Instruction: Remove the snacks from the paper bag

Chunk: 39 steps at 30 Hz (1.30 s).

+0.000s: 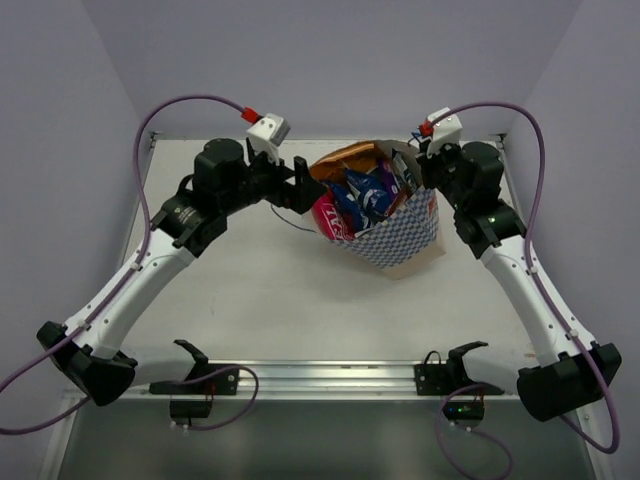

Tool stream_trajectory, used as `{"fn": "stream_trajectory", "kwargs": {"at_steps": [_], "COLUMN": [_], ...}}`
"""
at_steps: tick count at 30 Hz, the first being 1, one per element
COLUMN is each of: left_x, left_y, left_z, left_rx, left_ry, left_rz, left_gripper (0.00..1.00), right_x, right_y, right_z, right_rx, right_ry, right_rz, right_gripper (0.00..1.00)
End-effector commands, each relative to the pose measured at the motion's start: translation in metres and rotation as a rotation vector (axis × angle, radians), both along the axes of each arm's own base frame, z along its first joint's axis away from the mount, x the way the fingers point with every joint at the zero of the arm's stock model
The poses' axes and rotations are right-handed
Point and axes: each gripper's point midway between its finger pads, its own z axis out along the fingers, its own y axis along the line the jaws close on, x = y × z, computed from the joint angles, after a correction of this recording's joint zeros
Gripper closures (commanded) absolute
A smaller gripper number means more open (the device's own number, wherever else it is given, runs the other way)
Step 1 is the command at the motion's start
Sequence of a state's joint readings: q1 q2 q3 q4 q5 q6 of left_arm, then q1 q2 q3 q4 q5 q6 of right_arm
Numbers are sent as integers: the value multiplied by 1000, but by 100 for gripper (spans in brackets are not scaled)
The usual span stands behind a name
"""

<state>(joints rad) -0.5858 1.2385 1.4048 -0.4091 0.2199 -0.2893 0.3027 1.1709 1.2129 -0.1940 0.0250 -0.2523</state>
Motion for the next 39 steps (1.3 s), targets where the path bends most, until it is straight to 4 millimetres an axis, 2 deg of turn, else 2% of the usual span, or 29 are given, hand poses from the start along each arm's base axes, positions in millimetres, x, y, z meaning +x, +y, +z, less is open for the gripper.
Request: {"fn": "stream_trajectory", "kwargs": {"at_steps": [1, 2, 3, 5, 9, 10, 11, 13, 14, 18, 21, 23, 26, 27, 30, 35, 39], "left_x": [9, 11, 13, 15, 16, 15, 14, 10, 12, 7, 12, 25, 35, 35, 28, 35, 55], "left_y": [-15, -18, -24, -30, -44, -48, -52, -62, -68, -96, -110, -113, -122, -130, -147, -156, -147], "left_z": [22, 23, 18, 17, 0, -9, -10, -20, -25, -35, -39, -42, -49, -42, -44, -58, -71], "left_rx": [-64, -74, -73, -87, -82, -81, -92, -93, -94, -104, -105, -117, -143, -173, -194, -213, -257], "left_ry": [-39, -39, -25, -19, 5, 29, 28, 49, 55, 28, 9, 16, 57, 41, 31, 57, 102], "left_rz": [51, 58, 55, 56, 51, 49, 44, 31, 31, -10, -10, 52, 84, 61, 1, 48, 207], "left_gripper": [1, 2, 2, 2, 2, 2, 3, 5, 5, 6, 8, 14, 14, 14, 14, 15, 17], "right_x": [1, 1, 7, 10, 12, 8, 3, -8, -10, -19, -23, -26, -30, -31, -32, -34, -35], "right_y": [7, 11, 18, 23, 35, 41, 45, 47, 48, 51, 51, 49, 48, 47, 48, 49, 49], "right_z": [112, 121, 114, 116, 94, 82, 77, 77, 63, 49, 38, 39, 42, 42, 40, 38, 35], "right_rx": [-30, -48, -71, -98, -96, -98, -97, -67, -61, -45, -53, -57, -56, -53, -48, -23, 9], "right_ry": [-378, -395, -377, -377, -311, -291, -287, -298, -271, -238, -203, -205, -210, -209, -202, -190, -174], "right_rz": [68, 92, 128, 156, 225, 268, 291, 318, 325, 350, 361, 360, 357, 355, 355, 354, 343], "right_gripper": [100, 100, 100, 100, 100, 100, 100, 100, 100, 100, 100, 100, 100, 100, 100, 100, 100]}}
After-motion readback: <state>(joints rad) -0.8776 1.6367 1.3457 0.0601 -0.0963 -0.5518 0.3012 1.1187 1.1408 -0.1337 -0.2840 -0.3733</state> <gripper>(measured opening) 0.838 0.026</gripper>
